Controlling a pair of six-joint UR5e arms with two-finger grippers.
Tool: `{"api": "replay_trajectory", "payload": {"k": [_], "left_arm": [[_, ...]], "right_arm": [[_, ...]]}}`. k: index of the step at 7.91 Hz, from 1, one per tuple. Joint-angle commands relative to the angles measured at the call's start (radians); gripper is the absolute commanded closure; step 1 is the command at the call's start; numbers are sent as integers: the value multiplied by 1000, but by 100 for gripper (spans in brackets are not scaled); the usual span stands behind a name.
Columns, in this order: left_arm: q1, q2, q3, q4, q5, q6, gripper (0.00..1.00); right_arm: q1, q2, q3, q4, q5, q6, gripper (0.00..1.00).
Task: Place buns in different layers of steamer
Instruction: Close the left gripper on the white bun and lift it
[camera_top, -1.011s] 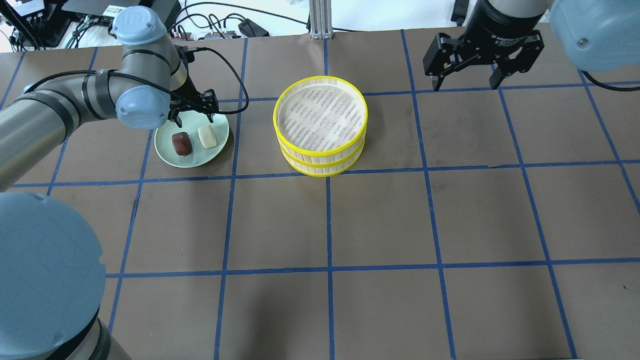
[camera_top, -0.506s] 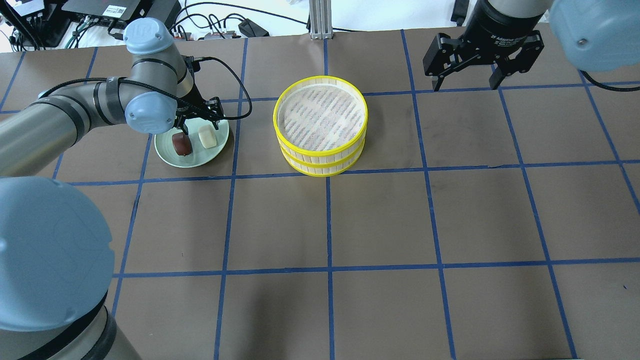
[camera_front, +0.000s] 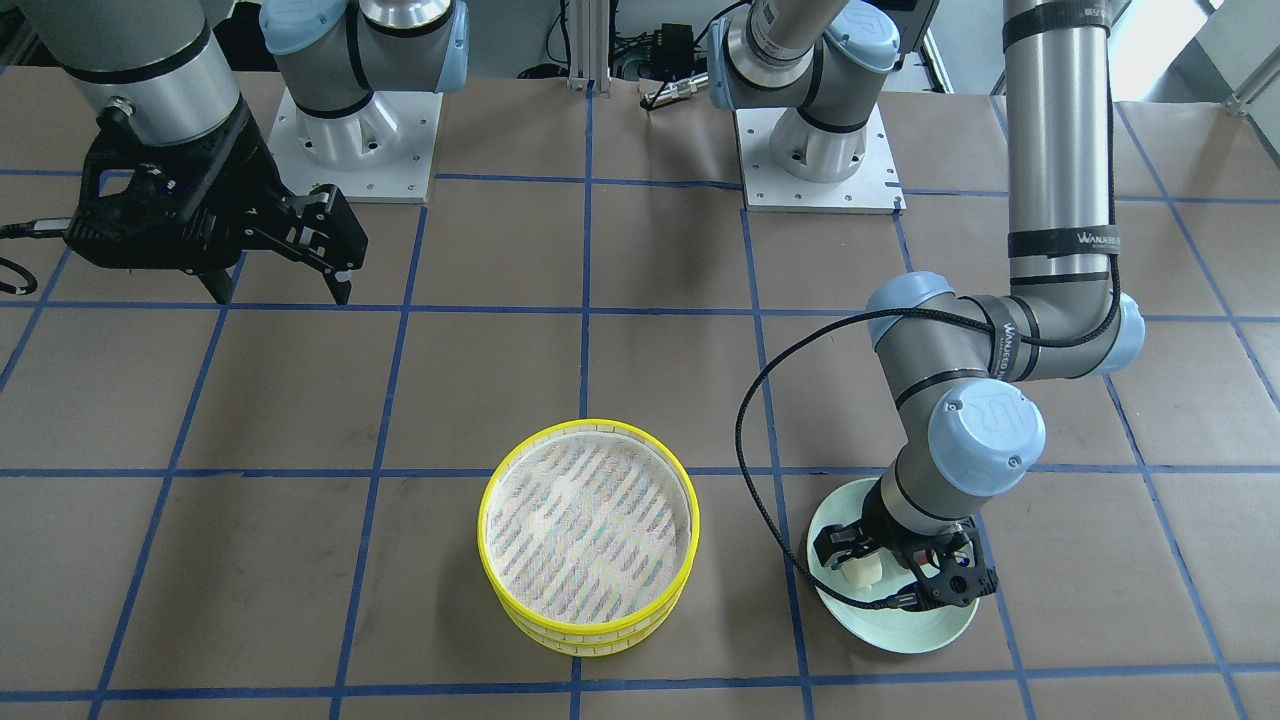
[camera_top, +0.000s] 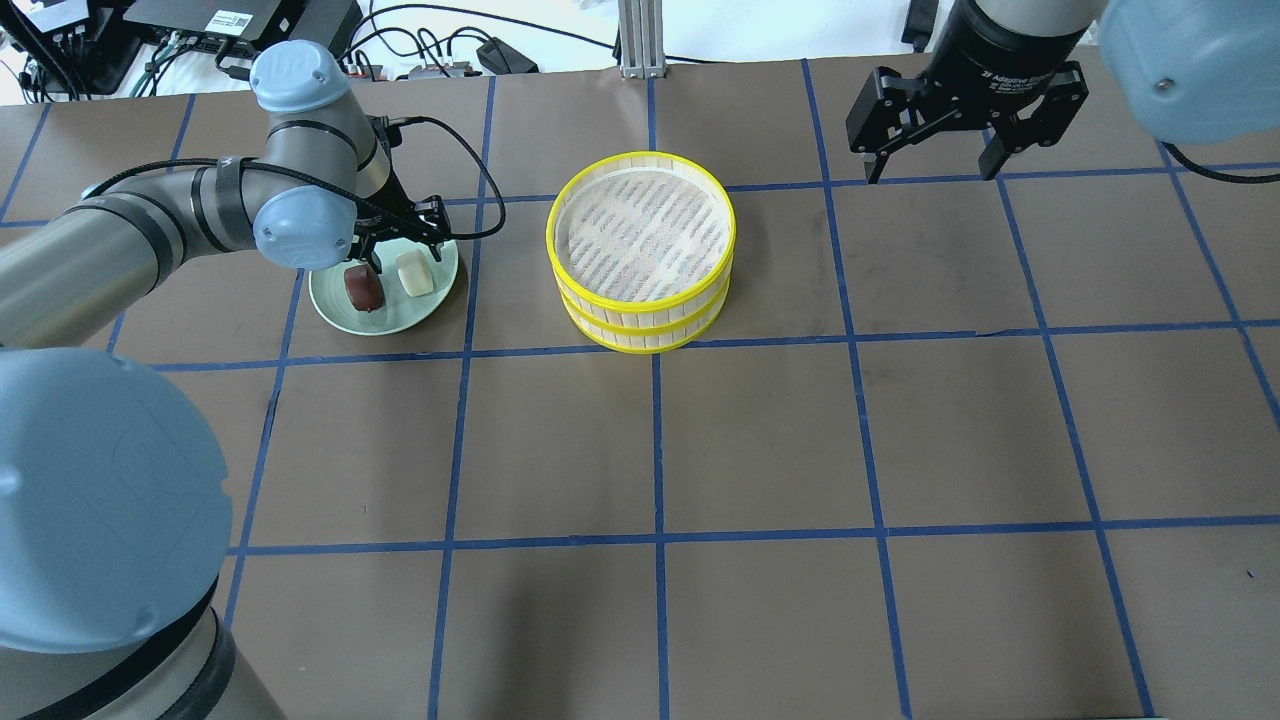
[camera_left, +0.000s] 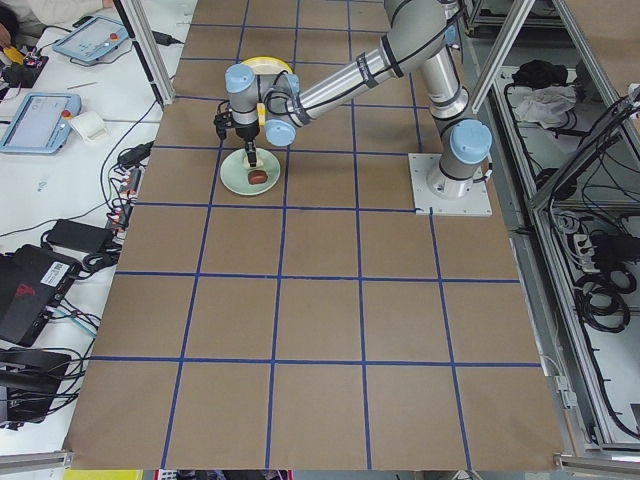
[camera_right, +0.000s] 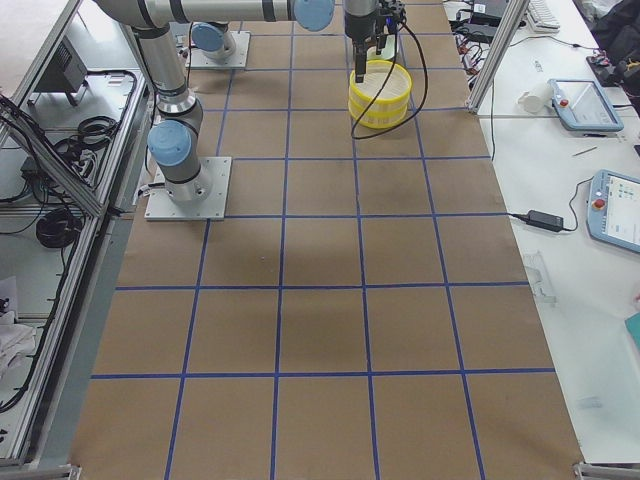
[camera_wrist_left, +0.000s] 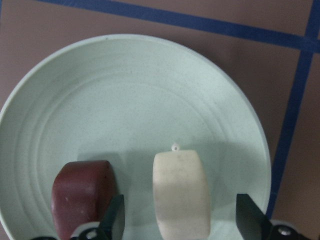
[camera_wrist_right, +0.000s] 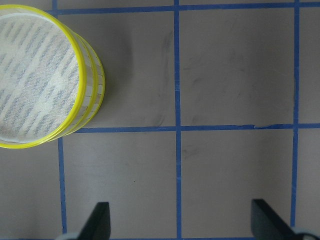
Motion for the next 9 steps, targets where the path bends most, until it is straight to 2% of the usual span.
{"api": "replay_trajectory", "payload": {"k": [1,6,7,8,9], "left_arm": [[2,-4,-3,-2,-3,-17,19],[0,-13,-3,-2,8,-14,20],[0,-16,-4,-2,1,-17,23],[0,-23,-3,-2,-1,-20,31],[0,-28,-4,-2,0,-19,32]], "right_arm": [[0,1,-1,1,0,0,0],[0,1,0,-1,0,0,0],[0,1,0,1,0,0,0],[0,1,0,1,0,0,0],[0,-1,0,1,0,0,0]]}}
